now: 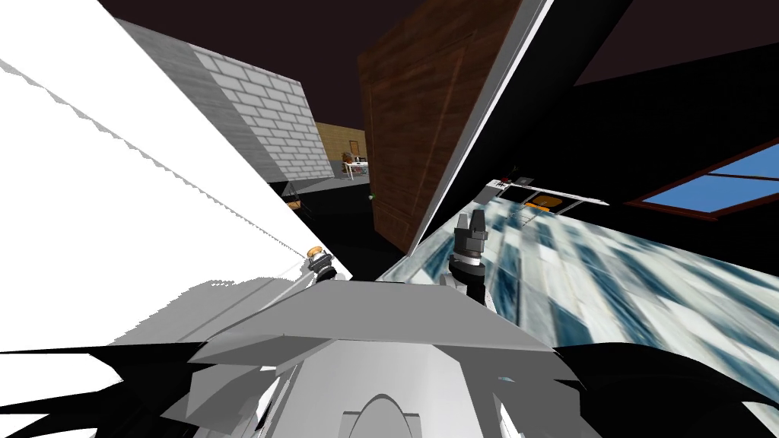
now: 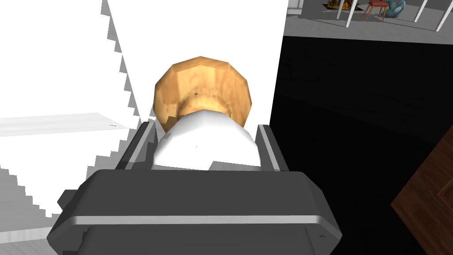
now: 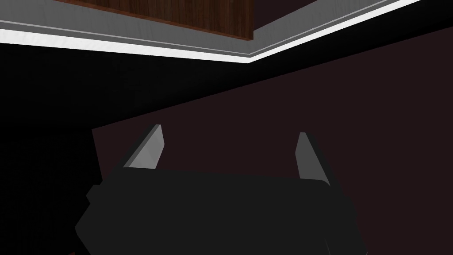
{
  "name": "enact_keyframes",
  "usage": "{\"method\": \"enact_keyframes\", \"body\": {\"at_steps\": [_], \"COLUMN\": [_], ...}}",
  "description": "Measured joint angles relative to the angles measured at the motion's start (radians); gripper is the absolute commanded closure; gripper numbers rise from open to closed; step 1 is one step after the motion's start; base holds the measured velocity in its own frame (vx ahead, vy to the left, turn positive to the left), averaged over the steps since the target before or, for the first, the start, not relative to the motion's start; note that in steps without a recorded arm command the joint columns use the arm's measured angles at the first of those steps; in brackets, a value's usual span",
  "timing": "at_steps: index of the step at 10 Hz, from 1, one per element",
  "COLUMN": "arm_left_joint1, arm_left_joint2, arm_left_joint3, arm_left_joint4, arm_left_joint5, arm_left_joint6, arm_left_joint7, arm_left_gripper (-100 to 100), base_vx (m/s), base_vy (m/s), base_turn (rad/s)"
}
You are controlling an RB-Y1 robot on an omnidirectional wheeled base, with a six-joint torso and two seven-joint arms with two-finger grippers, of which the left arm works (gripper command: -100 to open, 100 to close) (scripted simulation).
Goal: Push the door open
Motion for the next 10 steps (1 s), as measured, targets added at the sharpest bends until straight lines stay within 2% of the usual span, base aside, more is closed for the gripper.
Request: {"method": "enact_keyframes", "body": {"at_steps": [1,3,4,5,6,7,8,10], "arm_left_joint1": [-0.002,-0.008,0.014,0.022,0.009,0.006,0.014,0.023], "arm_left_joint2": [0.002,0.010,0.005,0.001,0.011,0.012,0.008,0.004], "arm_left_joint3": [0.007,0.036,0.044,0.057,0.069,0.074,0.073,0.079], "arm_left_joint4": [-0.001,0.028,-0.002,-0.014,0.021,0.031,0.021,0.004], "arm_left_joint5": [0.005,0.028,0.037,0.047,0.055,0.058,0.056,0.063], "arm_left_joint6": [-0.004,-0.023,-0.018,-0.018,-0.034,-0.047,-0.051,-0.044], "arm_left_joint7": [-0.004,0.005,-0.001,-0.008,0.003,0.010,0.010,0.002], "arm_left_gripper": [100,100,100,100,100,100,100,100], "base_vx": [0.082,0.117,0.106,0.127,0.081,0.026,0.000,0.021], "base_vy": [0.042,0.063,0.046,0.058,0.051,0.024,0.000,0.004], "base_turn": [-0.073,-0.091,-0.063,-0.062,-0.011,0.005,0.000,-0.028]}}
